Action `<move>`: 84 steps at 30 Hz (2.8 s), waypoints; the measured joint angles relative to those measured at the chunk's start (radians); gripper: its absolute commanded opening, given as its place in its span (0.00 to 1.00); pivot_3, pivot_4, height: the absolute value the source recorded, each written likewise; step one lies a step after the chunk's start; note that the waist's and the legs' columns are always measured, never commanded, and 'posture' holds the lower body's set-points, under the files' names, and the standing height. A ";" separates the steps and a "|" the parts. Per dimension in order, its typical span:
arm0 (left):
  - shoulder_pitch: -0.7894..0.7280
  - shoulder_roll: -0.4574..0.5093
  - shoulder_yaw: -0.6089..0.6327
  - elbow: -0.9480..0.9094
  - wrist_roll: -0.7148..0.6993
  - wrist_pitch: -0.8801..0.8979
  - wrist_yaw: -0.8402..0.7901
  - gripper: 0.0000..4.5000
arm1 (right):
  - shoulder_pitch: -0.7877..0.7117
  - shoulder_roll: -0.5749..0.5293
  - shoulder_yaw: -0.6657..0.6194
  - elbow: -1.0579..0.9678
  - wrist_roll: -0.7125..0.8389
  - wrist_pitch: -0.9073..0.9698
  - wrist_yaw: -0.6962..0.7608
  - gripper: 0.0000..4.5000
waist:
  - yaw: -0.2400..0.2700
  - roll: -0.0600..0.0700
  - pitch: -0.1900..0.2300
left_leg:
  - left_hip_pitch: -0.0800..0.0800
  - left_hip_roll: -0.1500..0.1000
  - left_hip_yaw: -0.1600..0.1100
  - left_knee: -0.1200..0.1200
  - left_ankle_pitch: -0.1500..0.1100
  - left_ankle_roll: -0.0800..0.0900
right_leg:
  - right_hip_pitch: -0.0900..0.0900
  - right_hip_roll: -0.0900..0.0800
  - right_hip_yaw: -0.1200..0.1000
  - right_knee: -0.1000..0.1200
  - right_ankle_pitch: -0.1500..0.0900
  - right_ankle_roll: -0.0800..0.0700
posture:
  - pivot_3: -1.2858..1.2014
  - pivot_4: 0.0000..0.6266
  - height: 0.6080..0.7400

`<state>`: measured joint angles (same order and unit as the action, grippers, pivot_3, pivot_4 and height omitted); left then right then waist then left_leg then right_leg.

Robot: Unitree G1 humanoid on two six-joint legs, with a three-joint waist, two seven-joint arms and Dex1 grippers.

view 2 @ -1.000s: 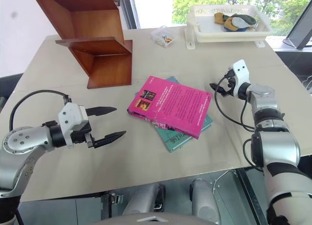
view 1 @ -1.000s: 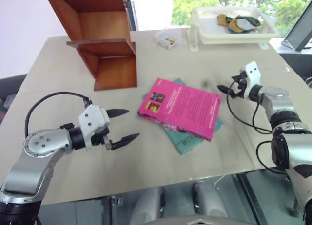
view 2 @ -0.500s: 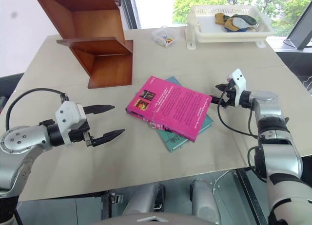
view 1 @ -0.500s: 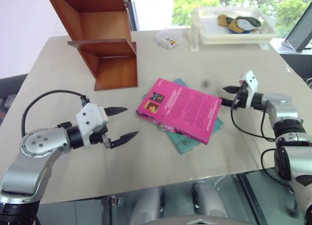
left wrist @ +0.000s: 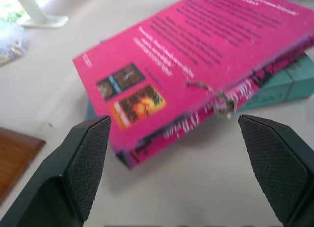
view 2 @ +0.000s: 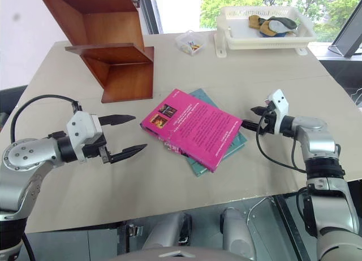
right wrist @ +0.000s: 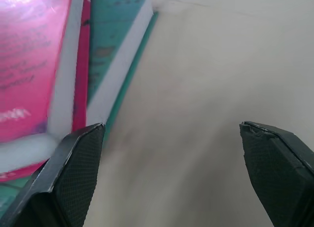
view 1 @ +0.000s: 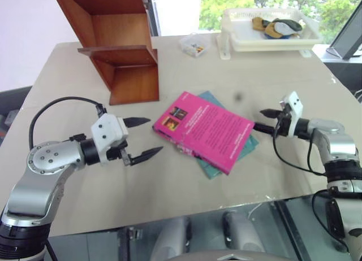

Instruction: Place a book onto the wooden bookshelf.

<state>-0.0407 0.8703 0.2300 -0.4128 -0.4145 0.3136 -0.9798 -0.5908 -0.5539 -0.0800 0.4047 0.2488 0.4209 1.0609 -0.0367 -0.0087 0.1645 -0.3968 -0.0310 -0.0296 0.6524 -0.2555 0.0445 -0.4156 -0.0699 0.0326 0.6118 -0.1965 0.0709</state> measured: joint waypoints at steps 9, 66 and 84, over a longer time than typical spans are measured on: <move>0.001 0.000 -0.002 0.008 0.003 -0.014 -0.006 0.99 | 0.085 0.033 0.009 -0.160 0.053 0.105 -0.063 1.00 | 0.005 0.000 0.000 | 0.000 0.000 0.000 0.001 -0.002 0.003 | 0.000 0.000 -0.001 0.000 0.000 0.000 | 0.52 0.24 1.00; -0.276 -0.211 -0.453 0.706 1.323 -1.035 1.094 0.99 | 0.607 -0.348 -0.579 -0.603 0.775 0.555 0.023 1.00 | 0.058 0.004 -0.012 | 0.001 0.000 -0.001 0.007 -0.002 0.005 | 0.004 -0.002 -0.002 0.004 0.002 0.000 | 0.52 0.24 1.00; -0.030 -0.063 -0.356 0.530 1.228 -1.077 1.178 0.99 | 0.602 -0.348 -0.572 -0.592 0.779 0.513 -0.003 1.00 | 0.052 0.003 -0.013 | 0.000 0.002 0.000 0.011 -0.003 0.005 | 0.002 -0.007 0.000 0.007 0.001 -0.001 | 0.52 0.24 1.00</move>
<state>-0.0709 0.8071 -0.1255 0.1176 0.8135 -0.7636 0.1984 0.0111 -0.9023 -0.6523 -0.1870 1.0276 0.9340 1.0576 0.0152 -0.0062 0.1519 -0.3970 -0.0288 -0.0301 0.6629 -0.2581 0.0491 -0.4132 -0.0769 0.0325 0.6186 -0.1952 0.0702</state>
